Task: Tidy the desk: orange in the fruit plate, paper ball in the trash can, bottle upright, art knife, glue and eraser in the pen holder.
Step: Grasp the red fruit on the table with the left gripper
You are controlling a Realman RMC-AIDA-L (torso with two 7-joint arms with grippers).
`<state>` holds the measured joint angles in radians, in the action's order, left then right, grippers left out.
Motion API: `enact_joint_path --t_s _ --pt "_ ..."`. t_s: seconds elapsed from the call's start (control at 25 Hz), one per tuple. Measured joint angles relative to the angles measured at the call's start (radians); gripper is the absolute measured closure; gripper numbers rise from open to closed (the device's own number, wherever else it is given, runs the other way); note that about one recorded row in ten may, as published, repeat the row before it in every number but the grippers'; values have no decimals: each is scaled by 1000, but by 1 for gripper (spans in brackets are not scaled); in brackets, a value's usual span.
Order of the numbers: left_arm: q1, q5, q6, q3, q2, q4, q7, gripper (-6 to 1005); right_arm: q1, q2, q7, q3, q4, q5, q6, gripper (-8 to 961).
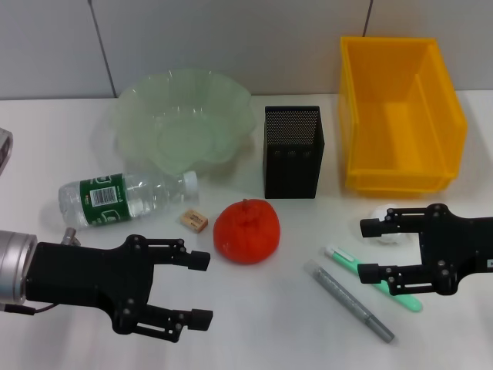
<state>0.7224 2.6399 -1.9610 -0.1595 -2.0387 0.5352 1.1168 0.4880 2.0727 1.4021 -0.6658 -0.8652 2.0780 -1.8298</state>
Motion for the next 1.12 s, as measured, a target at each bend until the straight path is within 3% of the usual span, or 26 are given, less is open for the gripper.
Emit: enact_joint_path --t_s 0.2,0.76,0.92,1.12 --pt "0 0 1 0 -14 28 0 170 -1 0 0 0 1 0 0 241" --pt "2 -1 18 1 -20 49 5 170 -10 0 1 12 1 -1 0 241" --pt "38 -8 13 -1 -22 125 62 170 -39 -11 4 6 -6 -1 -2 241" --pt "73 -62 43 -40 -30 134 75 171 -78 -24 15 10 -39 1 -14 240"
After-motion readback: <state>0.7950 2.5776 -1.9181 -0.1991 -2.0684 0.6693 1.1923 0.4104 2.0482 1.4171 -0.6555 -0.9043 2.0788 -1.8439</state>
